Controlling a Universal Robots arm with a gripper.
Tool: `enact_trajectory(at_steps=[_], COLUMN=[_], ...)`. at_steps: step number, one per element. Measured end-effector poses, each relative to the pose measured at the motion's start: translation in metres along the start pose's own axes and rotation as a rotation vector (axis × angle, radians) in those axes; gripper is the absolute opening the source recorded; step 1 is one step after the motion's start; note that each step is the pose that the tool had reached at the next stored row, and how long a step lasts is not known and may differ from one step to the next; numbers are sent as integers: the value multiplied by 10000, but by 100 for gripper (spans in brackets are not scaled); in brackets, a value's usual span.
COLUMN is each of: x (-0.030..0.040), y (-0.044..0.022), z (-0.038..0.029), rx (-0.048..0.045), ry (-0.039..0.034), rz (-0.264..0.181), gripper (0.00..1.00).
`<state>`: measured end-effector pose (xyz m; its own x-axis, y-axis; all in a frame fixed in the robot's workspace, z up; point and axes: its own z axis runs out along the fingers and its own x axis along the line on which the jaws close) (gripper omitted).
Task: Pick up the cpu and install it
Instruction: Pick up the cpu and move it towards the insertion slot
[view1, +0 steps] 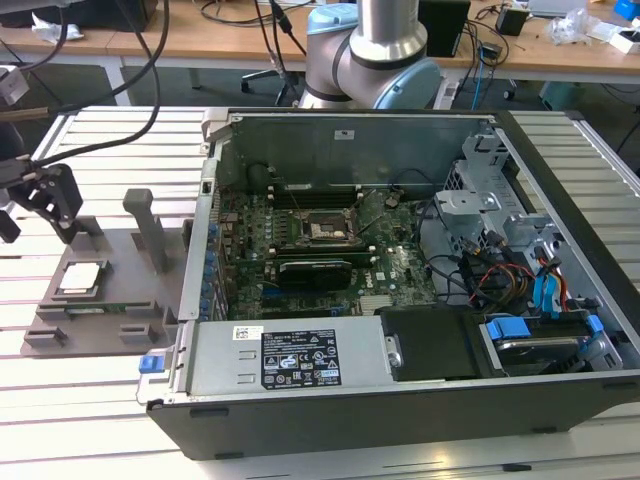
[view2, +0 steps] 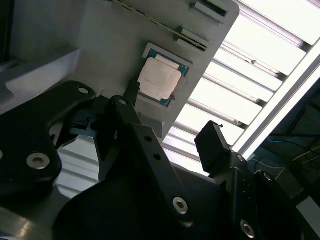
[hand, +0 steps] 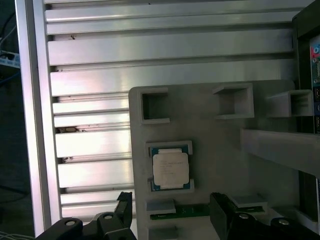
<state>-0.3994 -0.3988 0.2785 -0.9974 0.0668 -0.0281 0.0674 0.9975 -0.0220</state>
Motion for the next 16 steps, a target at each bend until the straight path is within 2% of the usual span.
enact_trajectory(at_steps=[16], x=[2], y=[2], z=[84], rx=[0], ry=[1], rz=[0], gripper=[72])
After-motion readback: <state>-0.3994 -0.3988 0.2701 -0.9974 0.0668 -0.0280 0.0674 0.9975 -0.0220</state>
